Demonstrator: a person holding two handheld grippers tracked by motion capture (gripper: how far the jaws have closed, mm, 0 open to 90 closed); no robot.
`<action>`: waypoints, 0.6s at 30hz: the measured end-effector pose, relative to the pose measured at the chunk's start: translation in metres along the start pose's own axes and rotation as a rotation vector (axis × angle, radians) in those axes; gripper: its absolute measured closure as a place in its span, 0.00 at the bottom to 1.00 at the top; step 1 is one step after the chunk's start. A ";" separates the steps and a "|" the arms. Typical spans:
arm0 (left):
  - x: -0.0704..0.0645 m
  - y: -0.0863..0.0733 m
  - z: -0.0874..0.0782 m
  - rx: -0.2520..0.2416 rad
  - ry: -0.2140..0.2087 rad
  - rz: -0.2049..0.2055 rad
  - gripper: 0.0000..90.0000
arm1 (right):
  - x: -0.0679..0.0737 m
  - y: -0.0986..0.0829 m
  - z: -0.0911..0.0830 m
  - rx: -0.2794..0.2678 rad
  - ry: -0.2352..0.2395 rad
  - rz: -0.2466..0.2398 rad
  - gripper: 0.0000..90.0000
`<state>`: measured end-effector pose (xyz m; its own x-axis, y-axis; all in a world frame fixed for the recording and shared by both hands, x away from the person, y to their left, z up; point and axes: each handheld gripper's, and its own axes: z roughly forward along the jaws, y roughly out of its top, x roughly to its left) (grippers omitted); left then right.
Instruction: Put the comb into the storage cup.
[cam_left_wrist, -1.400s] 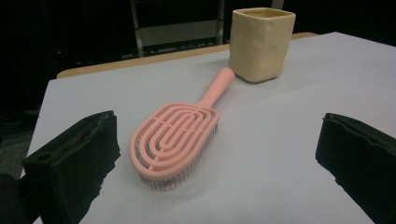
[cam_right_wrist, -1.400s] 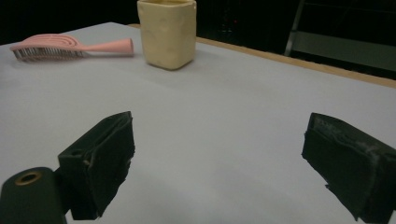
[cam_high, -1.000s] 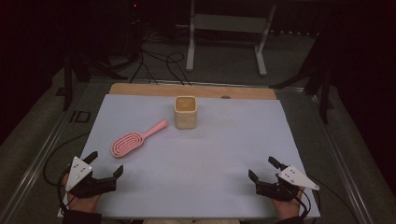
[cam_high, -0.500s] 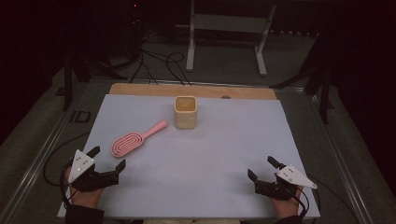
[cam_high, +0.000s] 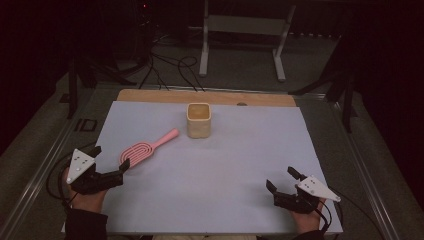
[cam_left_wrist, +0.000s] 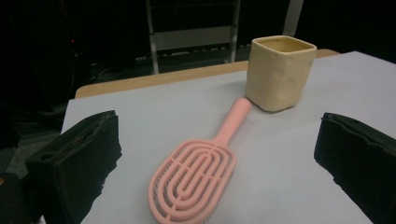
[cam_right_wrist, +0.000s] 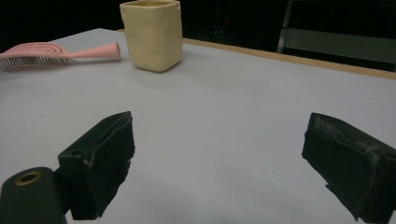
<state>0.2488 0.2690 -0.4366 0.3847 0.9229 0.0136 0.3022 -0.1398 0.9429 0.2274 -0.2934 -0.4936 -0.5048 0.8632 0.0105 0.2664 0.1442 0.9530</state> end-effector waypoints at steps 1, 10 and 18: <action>0.000 0.000 0.000 0.000 0.000 0.000 0.01 | 0.000 0.000 0.000 0.004 -0.001 0.001 0.10; -0.006 0.012 0.019 0.040 -0.028 0.058 0.00 | 0.001 0.000 0.001 0.008 -0.003 -0.002 0.10; -0.005 0.020 0.036 0.056 -0.036 0.063 0.00 | -0.003 -0.001 0.000 0.002 -0.011 0.007 0.10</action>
<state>0.2842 0.2482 -0.4301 0.4356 0.8982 0.0597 0.3238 -0.2182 0.9206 0.2285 -0.2958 -0.4941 -0.4940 0.8693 0.0143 0.2714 0.1386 0.9524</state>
